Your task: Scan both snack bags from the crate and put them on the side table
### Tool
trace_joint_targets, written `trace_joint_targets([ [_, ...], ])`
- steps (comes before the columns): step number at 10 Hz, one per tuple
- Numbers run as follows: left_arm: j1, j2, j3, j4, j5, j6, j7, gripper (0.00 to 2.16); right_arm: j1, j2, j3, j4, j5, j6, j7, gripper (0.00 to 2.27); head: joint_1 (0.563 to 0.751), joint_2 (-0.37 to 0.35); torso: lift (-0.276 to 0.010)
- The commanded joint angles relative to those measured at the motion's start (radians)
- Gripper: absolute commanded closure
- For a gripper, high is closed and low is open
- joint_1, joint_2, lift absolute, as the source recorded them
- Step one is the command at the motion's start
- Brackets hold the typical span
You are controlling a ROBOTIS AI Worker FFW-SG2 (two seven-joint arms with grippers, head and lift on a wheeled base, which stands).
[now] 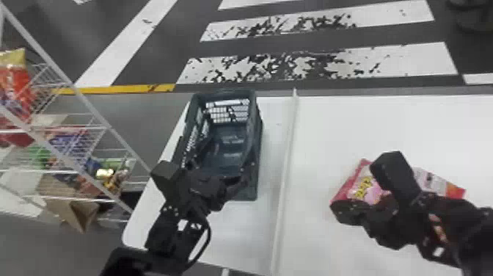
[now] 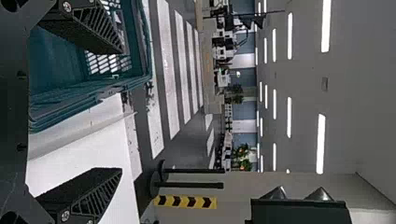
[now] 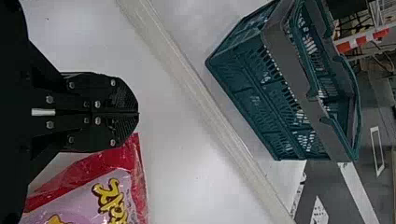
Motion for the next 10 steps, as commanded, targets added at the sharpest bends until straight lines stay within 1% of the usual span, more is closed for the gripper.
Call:
trace_joint_targets([
  [1,-0.001,0.000,0.000,0.001,0.000,0.001,0.000,0.10,-0.043,0.024,0.023,0.083,0.047,-0.028,0.000,2.25,0.695,0.305,-0.087],
  [2,-0.001,0.000,0.000,0.001,0.000,0.001,0.000,0.10,-0.069,0.027,0.029,0.128,0.063,-0.034,-0.011,2.25,0.695,0.307,-0.087],
  [4,-0.005,0.000,0.000,0.001,0.000,0.001,0.000,0.10,-0.121,0.047,0.034,0.209,0.122,-0.047,-0.021,2.25,0.695,0.290,-0.087],
  [5,-0.008,0.000,0.000,0.003,0.002,0.001,0.000,0.10,-0.144,0.048,0.035,0.243,0.139,-0.047,-0.038,2.25,0.695,0.283,-0.087],
  [10,-0.012,0.002,-0.003,0.009,0.003,0.001,0.001,0.10,-0.206,0.050,0.017,0.319,0.170,-0.044,-0.140,2.25,0.695,0.216,-0.087],
])
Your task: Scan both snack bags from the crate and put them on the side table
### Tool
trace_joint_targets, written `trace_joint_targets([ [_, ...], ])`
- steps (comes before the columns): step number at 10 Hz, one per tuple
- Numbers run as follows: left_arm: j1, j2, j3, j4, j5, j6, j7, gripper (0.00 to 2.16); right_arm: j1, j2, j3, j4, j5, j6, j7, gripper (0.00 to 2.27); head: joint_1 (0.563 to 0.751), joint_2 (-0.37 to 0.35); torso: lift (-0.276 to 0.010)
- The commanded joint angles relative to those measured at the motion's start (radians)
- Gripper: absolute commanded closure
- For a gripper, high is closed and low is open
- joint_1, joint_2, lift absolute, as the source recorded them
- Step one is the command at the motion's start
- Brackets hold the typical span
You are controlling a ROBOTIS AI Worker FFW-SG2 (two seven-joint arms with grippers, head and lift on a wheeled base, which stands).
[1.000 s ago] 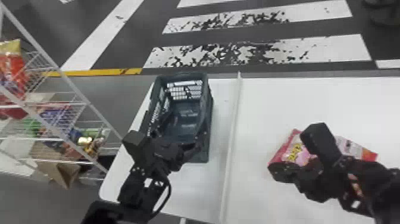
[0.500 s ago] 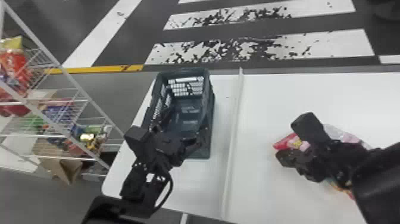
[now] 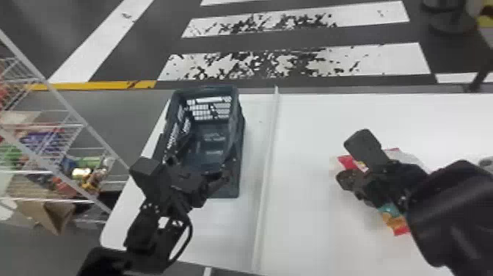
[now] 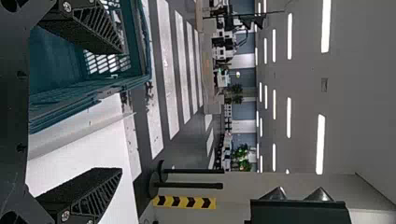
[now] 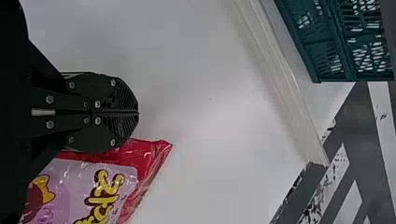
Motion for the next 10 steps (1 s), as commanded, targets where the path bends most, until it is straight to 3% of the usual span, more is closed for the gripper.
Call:
trace_joint_targets([
  [1,-0.003,0.004,0.000,0.000,0.005,0.000,0.001,0.10,-0.014,0.000,-0.008,0.020,0.014,0.002,-0.008,2.25,0.695,0.201,-0.087],
  [7,-0.003,0.008,-0.001,0.000,0.008,0.000,0.001,0.10,-0.041,-0.001,-0.056,0.063,0.013,-0.001,-0.059,2.25,0.695,0.143,-0.087],
  [10,0.002,0.008,0.000,-0.002,0.006,0.000,0.001,0.10,0.077,-0.007,-0.163,-0.212,-0.070,0.058,-0.057,2.25,0.695,0.142,-0.087],
])
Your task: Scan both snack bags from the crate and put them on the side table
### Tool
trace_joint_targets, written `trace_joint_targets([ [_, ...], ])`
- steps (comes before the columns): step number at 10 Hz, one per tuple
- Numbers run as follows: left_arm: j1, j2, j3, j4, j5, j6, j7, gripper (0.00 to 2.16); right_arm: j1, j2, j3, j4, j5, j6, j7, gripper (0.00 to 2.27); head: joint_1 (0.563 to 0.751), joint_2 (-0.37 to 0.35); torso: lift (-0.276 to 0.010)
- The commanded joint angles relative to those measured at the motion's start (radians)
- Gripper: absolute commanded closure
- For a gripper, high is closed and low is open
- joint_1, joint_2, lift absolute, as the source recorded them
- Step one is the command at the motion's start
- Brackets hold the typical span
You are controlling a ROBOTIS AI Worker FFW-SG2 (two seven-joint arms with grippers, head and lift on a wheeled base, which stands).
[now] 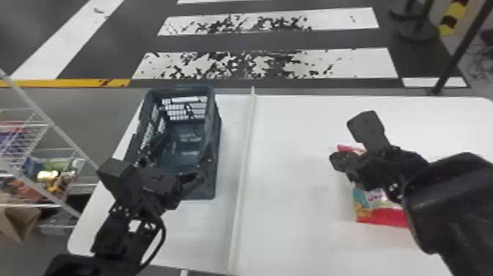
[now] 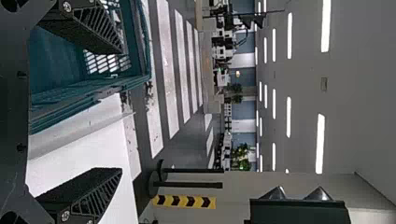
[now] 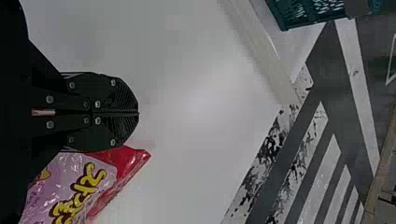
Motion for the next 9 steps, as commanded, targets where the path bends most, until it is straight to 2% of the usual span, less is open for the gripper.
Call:
trace_joint_targets([
  [1,-0.001,0.000,-0.001,-0.001,-0.001,0.000,0.000,0.10,0.052,-0.005,-0.074,-0.135,-0.038,0.050,0.000,2.25,0.695,0.143,-0.087],
  [5,-0.004,0.000,-0.003,0.001,-0.004,0.021,0.003,0.10,0.176,-0.014,-0.216,-0.263,-0.048,0.121,0.023,2.25,0.695,0.074,-0.087],
  [9,-0.021,-0.002,-0.017,0.013,-0.007,0.034,0.003,0.10,0.274,-0.022,-0.225,-0.267,-0.053,0.109,0.048,2.25,0.695,0.046,-0.087],
])
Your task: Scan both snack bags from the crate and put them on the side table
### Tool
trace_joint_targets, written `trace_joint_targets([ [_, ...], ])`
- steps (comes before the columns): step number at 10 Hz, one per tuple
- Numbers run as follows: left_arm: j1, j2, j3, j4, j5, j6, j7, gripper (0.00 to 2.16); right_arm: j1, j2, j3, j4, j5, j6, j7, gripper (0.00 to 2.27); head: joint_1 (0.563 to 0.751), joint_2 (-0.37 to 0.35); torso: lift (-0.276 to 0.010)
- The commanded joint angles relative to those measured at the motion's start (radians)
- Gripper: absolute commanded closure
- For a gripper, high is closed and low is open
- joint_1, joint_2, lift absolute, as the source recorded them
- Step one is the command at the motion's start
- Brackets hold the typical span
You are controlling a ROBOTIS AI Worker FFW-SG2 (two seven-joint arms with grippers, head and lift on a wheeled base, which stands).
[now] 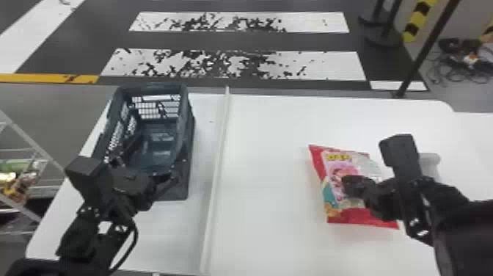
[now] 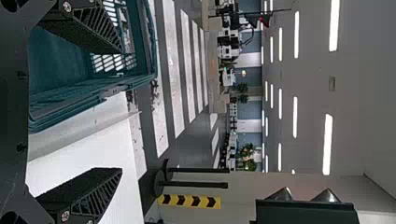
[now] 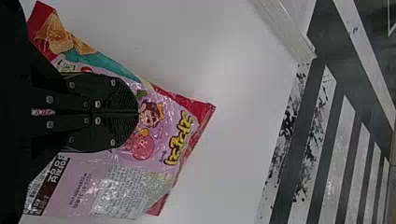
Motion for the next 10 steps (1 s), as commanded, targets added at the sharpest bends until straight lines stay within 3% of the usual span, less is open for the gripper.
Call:
trace_joint_targets([
  [1,-0.003,0.001,-0.004,0.003,0.000,0.000,0.000,0.10,0.026,0.001,0.007,0.024,0.000,-0.022,-0.002,2.25,0.695,0.043,-0.087],
  [6,-0.004,0.001,-0.004,0.005,0.003,-0.003,0.000,0.10,0.045,0.012,0.055,0.122,0.001,-0.132,-0.052,2.25,0.695,0.060,-0.087],
  [10,-0.001,0.000,-0.004,0.005,0.001,-0.003,0.000,0.10,0.063,0.013,0.024,-0.085,0.001,-0.086,-0.077,2.25,0.695,0.059,-0.087],
])
